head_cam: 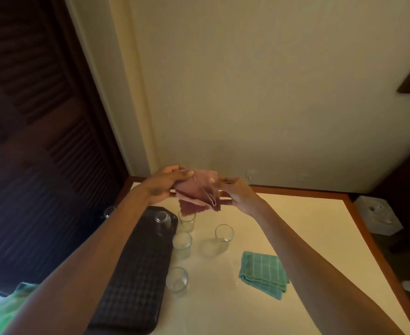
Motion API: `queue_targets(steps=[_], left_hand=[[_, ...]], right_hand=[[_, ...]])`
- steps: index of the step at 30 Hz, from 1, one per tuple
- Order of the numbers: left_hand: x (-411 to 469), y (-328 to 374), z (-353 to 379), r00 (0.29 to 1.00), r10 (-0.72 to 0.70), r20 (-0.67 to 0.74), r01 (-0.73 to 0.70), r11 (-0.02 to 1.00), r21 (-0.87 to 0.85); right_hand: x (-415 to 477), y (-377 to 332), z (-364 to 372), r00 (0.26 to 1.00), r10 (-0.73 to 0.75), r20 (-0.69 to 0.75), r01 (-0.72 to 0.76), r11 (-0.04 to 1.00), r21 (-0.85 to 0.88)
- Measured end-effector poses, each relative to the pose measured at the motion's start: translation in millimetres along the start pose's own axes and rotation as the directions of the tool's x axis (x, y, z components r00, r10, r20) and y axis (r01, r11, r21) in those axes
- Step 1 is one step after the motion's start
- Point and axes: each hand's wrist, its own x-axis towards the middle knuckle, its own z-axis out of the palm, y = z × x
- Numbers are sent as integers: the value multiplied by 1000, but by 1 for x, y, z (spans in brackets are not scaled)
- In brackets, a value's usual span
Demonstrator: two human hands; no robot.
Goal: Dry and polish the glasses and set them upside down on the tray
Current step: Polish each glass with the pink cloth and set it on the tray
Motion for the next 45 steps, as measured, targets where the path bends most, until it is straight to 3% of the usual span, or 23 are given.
queue_targets(steps=[5, 11, 15, 20, 27, 31, 36, 42, 45], left_hand=[[1, 27, -12, 1000, 17, 14, -17, 1000, -14], [0, 55, -31, 992, 117, -48, -107, 979, 173], [5, 69, -38, 977, 193, -87, -177, 970, 166], [12, 77, -46, 948, 285, -138, -247, 938, 244], [12, 83, -53, 887, 403, -224, -298, 871, 390], [12, 84, -54, 857, 451, -248, -248, 784, 570], [12, 79, -54, 905, 402, -138, -191, 675, 713], [9, 75, -51, 975, 223, 15, -201, 848, 491], [8, 75, -45, 973, 232, -2, -207, 873, 441]], right_hand=[[15, -19, 11, 981, -148, -126, 140, 988, -68], [35, -49, 25, 907, -276, -317, 243, 960, -138], [39, -65, 34, 869, -370, -327, 313, 925, -215], [45, -73, 41, 806, -414, -423, 313, 905, -289], [45, -79, 48, 705, -551, -447, 384, 826, -412], [50, -84, 47, 775, -502, -384, 294, 824, -484], [50, -80, 46, 837, -471, -280, 220, 757, -615], [47, -76, 43, 853, -431, -294, 286, 857, -428], [43, -78, 43, 839, -466, -281, 338, 851, -401]])
